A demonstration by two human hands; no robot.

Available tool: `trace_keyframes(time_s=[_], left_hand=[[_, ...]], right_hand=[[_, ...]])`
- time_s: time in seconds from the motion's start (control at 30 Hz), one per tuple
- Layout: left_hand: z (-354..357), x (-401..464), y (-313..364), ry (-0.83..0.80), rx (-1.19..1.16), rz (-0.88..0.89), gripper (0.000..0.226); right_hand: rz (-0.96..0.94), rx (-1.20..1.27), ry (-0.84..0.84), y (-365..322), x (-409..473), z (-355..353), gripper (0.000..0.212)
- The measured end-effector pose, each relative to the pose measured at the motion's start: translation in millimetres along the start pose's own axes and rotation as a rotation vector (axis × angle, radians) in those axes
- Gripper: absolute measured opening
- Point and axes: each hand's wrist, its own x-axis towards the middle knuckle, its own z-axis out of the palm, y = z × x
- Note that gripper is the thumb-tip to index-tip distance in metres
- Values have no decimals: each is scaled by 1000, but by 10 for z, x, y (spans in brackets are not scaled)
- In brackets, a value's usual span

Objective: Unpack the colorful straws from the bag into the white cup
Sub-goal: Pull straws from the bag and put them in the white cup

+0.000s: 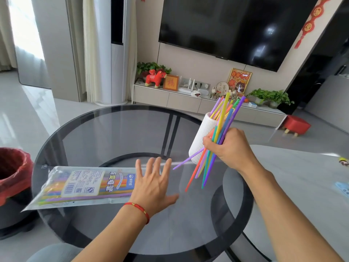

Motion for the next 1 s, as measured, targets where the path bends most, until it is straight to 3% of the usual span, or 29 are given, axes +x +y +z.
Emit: trace_keyframes(time_s=[0.1, 0.17, 0.33, 0.37, 0.43, 0.5, 0.63, 1.0], left_hand=[[-113, 61, 210, 78, -376, 86, 110], [-152, 87, 360, 43, -695, 79, 104], [-128, 90, 580, 50, -1030, -34, 29], [-120, 91, 596, 65, -1083, -39, 23], [-110, 84, 608, 70, -1135, -31, 30], [-119, 81, 605, 61, -1140, -9, 22], [-102, 96, 593, 83, -1136, -54, 31], [-113, 72, 631, 77, -1218, -134, 30]], right_hand=[[-36, 154, -18, -116, -37, 66, 26], [-40, 296, -21, -189, -70, 150, 15], [-24, 339, -48, -215, -165, 388, 14], [-16, 334, -48, -206, -189, 436, 15], [13, 338, -55, -180, -239, 507, 20], [39, 370, -67, -150, -279, 542, 23], [48, 627, -91, -166, -268, 548, 13], [134, 1085, -110, -429, -286, 589, 31]])
